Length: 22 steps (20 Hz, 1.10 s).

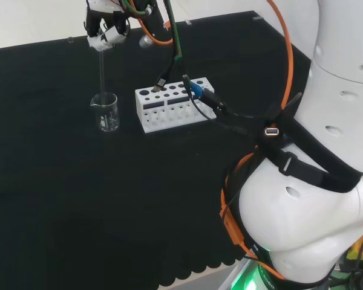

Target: Stir in the beaker to the left of the white test tube rack with the glass rod.

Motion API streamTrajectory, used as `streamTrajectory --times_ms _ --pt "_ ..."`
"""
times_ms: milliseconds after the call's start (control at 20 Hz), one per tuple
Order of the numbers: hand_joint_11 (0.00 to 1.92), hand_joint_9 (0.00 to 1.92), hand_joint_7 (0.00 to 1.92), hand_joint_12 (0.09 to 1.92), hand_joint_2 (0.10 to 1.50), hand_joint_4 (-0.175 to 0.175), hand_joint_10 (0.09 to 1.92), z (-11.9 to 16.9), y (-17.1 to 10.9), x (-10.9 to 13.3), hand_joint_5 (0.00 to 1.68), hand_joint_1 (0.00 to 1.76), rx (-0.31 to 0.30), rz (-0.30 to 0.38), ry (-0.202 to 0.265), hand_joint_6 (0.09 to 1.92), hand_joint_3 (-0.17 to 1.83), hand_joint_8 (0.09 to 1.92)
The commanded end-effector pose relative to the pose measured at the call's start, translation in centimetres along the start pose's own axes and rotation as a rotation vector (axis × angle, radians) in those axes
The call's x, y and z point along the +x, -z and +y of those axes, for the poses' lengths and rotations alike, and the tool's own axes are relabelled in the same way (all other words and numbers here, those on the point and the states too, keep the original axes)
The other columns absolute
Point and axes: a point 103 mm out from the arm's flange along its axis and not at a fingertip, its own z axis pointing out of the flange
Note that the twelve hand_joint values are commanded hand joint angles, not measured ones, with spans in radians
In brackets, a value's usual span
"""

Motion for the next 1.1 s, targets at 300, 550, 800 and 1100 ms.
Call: streamTrajectory --times_ms 300,550,800,1100 --pt "1.62 1.68 1.36 0.52 1.06 -0.175 0.52 1.0 -1.0 -1.7 1.27 1.32 0.036 -0.005 -0.007 0.35 -0.17 0.61" --pt "1.62 1.68 1.36 0.52 1.06 -0.175 0.52 1.3 -2.5 -1.9 1.27 1.32 0.072 -0.006 0.004 0.36 -0.17 0.61" --pt "1.62 1.68 1.36 0.52 1.06 -0.175 0.52 2.0 -3.7 -1.6 1.27 1.32 0.083 0.006 0.021 0.36 -0.17 0.61" --pt "1.62 1.68 1.36 0.52 1.06 -0.175 0.52 2.8 -4.5 -0.5 1.27 1.32 0.091 0.022 0.043 0.36 -0.17 0.61"
